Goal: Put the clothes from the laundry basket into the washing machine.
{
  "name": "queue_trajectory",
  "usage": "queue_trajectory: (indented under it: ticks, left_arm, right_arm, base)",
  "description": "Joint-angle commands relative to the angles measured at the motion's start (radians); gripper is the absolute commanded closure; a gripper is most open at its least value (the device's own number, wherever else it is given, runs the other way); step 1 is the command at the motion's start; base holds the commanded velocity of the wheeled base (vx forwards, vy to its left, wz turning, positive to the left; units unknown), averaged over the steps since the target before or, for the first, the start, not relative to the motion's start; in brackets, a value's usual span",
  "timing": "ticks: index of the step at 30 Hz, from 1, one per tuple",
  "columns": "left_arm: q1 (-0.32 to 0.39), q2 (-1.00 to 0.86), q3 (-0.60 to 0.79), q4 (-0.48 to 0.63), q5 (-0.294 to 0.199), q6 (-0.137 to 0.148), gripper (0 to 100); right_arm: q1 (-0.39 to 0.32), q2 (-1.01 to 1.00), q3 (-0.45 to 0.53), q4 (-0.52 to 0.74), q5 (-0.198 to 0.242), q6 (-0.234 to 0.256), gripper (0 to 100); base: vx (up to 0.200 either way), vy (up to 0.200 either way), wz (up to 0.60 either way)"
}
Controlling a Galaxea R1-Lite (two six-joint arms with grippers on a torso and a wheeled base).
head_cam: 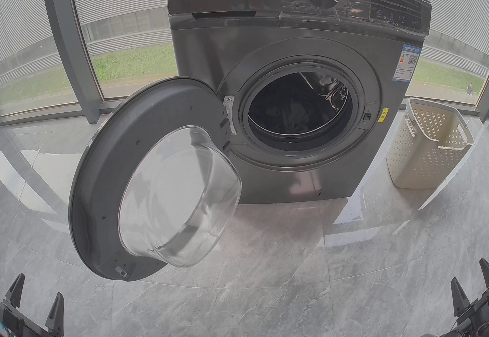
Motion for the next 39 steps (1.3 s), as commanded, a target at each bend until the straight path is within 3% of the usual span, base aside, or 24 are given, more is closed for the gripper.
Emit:
queue_trajectory:
  ticks: [1,5,8,10,11,16,21,25,33,39]
  left_arm:
    - [0.002,-0.016,0.015,-0.001,0.001,0.003,0]
    - [0.001,-0.016,0.012,-0.004,0.006,-0.006,0]
    - [0.002,0.049,-0.197,-0.024,-0.002,-0.040,0]
    - [-0.004,0.078,-0.229,-0.014,-0.002,-0.040,0]
    - [-0.027,0.150,-0.262,0.029,-0.005,-0.031,0]
    - [-0.111,0.343,-0.286,0.032,-0.011,-0.031,0]
    - [-0.130,0.520,-0.327,0.020,-0.029,-0.046,0]
    - [-0.128,0.661,-0.340,-0.046,-0.072,-0.044,0]
    - [-0.128,0.900,-0.341,-0.224,-0.091,-0.043,0]
    - [-0.128,1.038,-0.347,-0.320,-0.180,-0.043,0]
  right_arm:
    - [0.000,-0.015,0.012,0.000,0.000,0.001,0]
    - [0.000,-0.015,0.012,0.000,0.000,0.001,0]
    - [0.000,-0.015,0.012,0.000,0.000,-0.001,0]
    - [0.000,-0.015,0.012,0.000,0.000,0.001,0]
    - [0.000,-0.015,0.012,0.000,0.000,0.001,0]
    - [0.000,-0.015,0.012,0.000,0.000,0.001,0]
    - [0.000,-0.015,0.012,0.000,0.000,0.001,0]
    - [0.000,-0.015,0.012,0.000,0.000,0.001,0]
    - [0.000,-0.015,0.012,0.000,0.000,0.001,0]
    - [0.000,-0.015,0.012,0.000,0.000,-0.001,0]
  base:
    - [0.000,0.000,0.00]
    - [0.000,0.000,0.00]
    - [0.000,0.000,0.00]
    - [0.000,0.000,0.00]
    - [0.000,0.000,0.00]
    - [0.000,0.000,0.00]
    - [0.000,0.000,0.00]
    - [0.000,0.000,0.00]
    - [0.000,0.000,0.00]
    - [0.000,0.000,0.00]
